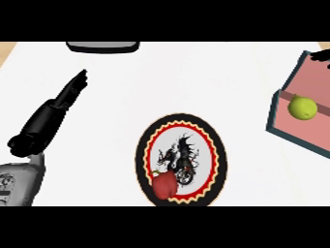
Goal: Pick the pear from the plate and place it in the cardboard box
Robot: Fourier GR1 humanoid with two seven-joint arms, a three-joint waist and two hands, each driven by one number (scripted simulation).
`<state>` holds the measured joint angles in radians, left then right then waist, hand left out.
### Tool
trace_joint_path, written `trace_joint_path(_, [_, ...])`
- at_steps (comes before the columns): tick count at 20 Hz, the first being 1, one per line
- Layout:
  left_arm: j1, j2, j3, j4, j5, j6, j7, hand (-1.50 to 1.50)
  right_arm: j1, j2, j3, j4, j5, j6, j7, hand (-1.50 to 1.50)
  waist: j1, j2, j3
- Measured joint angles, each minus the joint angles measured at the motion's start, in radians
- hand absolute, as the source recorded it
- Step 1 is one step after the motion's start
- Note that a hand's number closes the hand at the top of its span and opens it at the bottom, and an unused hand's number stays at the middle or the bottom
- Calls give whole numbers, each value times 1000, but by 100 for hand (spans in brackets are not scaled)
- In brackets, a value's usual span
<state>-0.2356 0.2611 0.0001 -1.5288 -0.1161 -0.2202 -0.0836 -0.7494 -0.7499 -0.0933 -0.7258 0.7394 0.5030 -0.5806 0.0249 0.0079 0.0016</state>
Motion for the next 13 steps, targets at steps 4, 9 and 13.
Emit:
trace_joint_path(4, [6,4,8,1,3,0,1,0,-37,67,-168,75,-196,25,6,-150,-8,-4,1])
trace_joint_path(9, [9,-12,-7,-2,-10,10,4,0,-103,78,-363,224,-400,101,123,-150,-8,-2,1])
trace_joint_path(13, [-5,-9,-4,1,-13,6,1,0,-149,15,-470,345,-489,131,185,-150,2,4,1])
